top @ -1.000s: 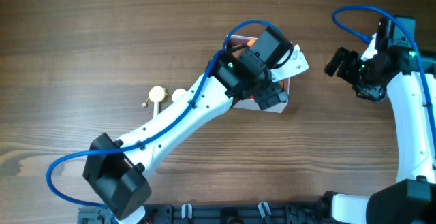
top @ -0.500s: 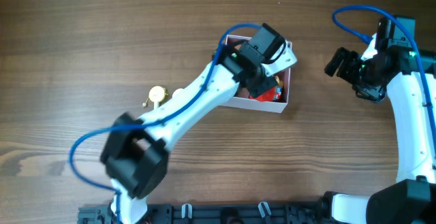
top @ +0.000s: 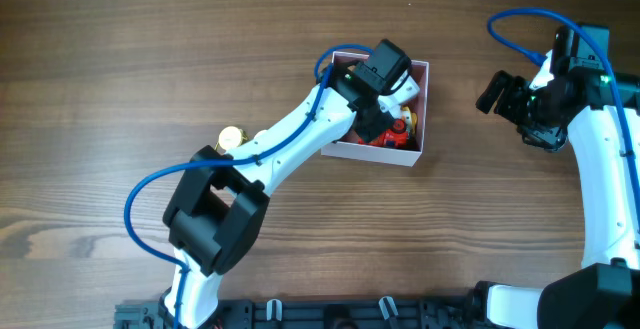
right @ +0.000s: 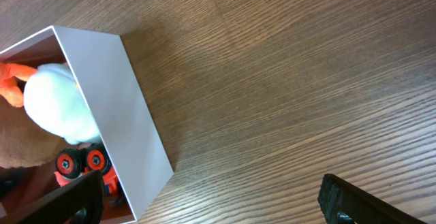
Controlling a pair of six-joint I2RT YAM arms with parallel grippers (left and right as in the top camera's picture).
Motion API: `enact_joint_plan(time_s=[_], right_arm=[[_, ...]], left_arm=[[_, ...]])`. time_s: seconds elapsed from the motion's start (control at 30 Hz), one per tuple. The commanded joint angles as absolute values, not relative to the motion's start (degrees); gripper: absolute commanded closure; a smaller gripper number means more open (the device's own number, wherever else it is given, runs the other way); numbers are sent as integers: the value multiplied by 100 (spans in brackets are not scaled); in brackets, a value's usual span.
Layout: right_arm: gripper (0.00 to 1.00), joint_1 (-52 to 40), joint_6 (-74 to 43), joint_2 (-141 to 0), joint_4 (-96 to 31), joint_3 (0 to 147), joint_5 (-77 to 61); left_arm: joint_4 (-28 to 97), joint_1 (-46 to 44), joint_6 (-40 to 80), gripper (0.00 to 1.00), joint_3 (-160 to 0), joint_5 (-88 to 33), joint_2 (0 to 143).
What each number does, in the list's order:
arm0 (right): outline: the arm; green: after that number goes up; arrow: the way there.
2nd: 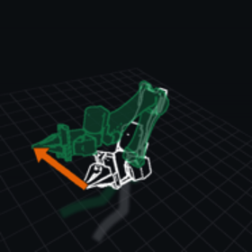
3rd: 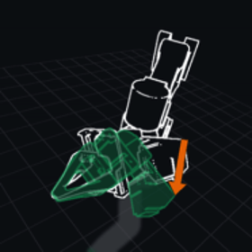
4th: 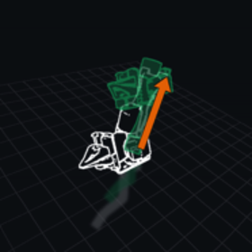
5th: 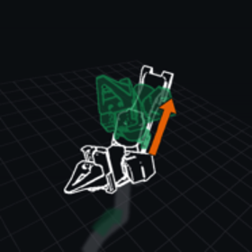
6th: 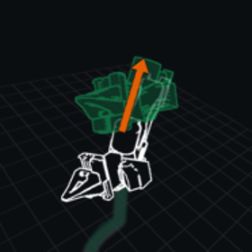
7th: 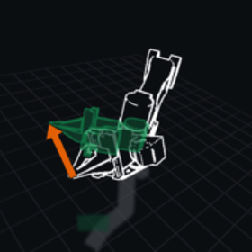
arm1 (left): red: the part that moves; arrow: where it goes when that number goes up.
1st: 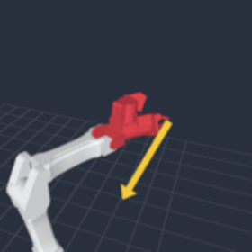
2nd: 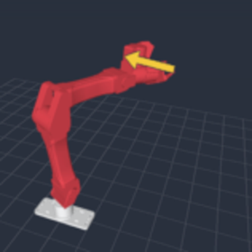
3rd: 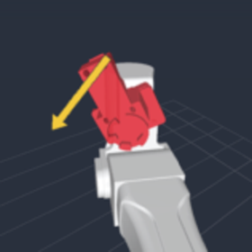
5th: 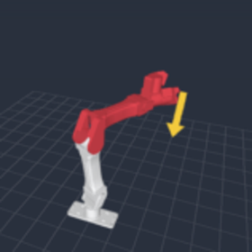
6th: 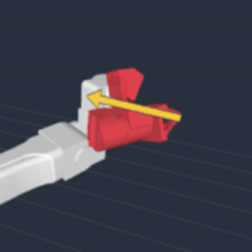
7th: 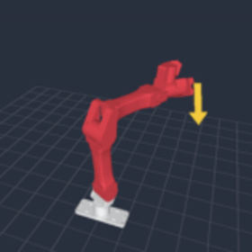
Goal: Pack container
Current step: 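Lower the left gripper onto the pig-face rattle drum and grasp it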
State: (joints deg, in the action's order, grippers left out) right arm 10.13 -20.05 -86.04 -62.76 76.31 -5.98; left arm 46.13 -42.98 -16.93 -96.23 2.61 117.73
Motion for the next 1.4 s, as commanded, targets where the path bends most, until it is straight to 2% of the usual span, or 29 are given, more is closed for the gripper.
enact_joint_plan(time_s=[0.0,0.03,0.1,0.17,0.2,0.33,0.37,0.4,0.5,0.67,1.1,1.27,1.37], right_arm=[[0,1020,-1949,-8643,-6285,7642,-585],[0,1020,-1949,-8643,-6285,7642,-585],[0,1020,-1949,-8643,-6283,7642,-585],[0,1020,-1955,-8643,-6267,7642,-587],[0,1020,-1955,-8643,-6261,7642,-587],[0,1020,-1953,-8643,-6252,7642,-587],[0,1020,-1955,-8643,-6252,7642,-587],[0,1020,-1951,-8643,-6252,7642,-587],[0,1020,-1953,-8643,-6239,7642,-587],[0,1020,-1955,-8643,-6224,7642,-587],[0,1020,-1968,-8643,-6195,7642,-587],[0,1020,-1968,-8643,-6173,7642,-587],[0,1020,-1966,-8643,-6165,7642,-587]], left_arm=[[4641,-4272,-827,40,-9684,1649,10967],[4705,-4261,-642,32,-9684,1879,10761],[4991,-4250,-572,25,-9682,1997,10269],[5415,-4200,-569,37,-9682,2158,9859],[5599,-4158,-526,37,-9682,2174,9754],[6853,-3588,1052,28,-9657,1988,9579],[7120,-3363,1406,20,-9603,1754,9598],[7244,-3133,1590,16,-9496,1439,9623],[7161,-2443,1590,14,-9006,482,9695],[6438,-1782,1584,31,-7915,-193,9948],[5009,-1835,1068,34,-6453,-237,10530],[4635,-2008,1048,39,-6110,-235,10632],[4491,-2147,895,46,-6036,-211,10632]])
